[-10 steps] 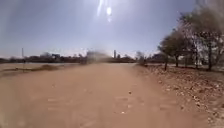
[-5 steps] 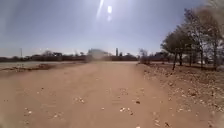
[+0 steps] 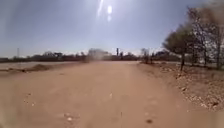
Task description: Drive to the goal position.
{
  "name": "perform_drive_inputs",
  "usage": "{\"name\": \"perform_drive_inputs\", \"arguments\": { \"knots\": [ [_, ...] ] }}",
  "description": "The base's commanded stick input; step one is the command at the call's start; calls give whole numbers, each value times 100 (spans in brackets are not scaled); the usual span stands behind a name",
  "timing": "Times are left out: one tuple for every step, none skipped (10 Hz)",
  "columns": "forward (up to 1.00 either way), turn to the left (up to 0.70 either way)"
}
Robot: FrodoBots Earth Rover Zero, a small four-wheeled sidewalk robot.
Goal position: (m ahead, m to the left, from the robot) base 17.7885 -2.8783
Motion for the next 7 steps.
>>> {"name": "perform_drive_inputs", "arguments": {
  "knots": [
    [100,0],
    [100,0],
    [100,0],
    [100,0],
    [100,0],
    [100,0],
    [100,0]
  ]
}}
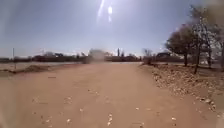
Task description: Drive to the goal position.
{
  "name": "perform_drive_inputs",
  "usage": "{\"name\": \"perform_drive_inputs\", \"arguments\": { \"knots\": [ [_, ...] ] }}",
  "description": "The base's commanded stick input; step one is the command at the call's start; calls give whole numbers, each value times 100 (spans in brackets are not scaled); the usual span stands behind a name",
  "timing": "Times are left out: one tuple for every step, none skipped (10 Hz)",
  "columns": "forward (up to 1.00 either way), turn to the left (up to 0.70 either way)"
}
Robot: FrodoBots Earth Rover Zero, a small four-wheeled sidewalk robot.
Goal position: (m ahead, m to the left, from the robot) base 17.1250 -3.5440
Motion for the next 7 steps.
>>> {"name": "perform_drive_inputs", "arguments": {
  "knots": [
    [100,0],
    [100,0],
    [100,0],
    [100,0],
    [100,0],
    [100,0],
    [100,0]
  ]
}}
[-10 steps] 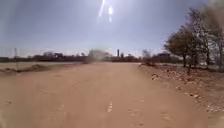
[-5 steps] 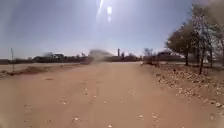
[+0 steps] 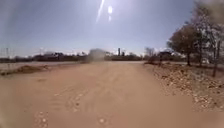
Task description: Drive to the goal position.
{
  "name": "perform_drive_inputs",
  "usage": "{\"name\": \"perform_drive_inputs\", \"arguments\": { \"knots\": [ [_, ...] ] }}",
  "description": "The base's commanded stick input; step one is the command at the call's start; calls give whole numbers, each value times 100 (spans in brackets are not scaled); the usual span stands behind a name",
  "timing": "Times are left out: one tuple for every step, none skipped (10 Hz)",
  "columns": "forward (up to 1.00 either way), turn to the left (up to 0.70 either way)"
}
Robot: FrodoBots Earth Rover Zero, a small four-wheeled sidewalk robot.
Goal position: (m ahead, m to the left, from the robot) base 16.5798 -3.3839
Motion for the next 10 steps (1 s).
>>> {"name": "perform_drive_inputs", "arguments": {
  "knots": [
    [100,0],
    [100,0],
    [100,0],
    [100,0],
    [100,0],
    [100,0],
    [100,0],
    [100,0],
    [100,0],
    [100,0]
  ]
}}
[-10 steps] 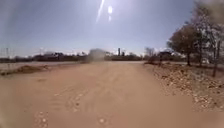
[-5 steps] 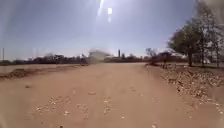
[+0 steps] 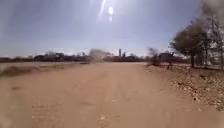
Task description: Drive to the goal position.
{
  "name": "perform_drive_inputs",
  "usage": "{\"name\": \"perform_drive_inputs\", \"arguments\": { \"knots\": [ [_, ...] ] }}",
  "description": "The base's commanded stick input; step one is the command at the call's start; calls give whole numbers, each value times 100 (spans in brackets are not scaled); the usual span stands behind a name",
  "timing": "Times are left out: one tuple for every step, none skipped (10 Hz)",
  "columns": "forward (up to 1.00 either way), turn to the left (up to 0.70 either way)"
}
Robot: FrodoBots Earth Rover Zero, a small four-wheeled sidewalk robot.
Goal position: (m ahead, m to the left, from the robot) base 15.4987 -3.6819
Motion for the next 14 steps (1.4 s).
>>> {"name": "perform_drive_inputs", "arguments": {
  "knots": [
    [100,0],
    [100,0],
    [100,0],
    [100,0],
    [100,0],
    [100,0],
    [100,0],
    [100,0],
    [100,0],
    [100,-3],
    [100,-14],
    [100,-26],
    [100,-23],
    [100,-18]
  ]
}}
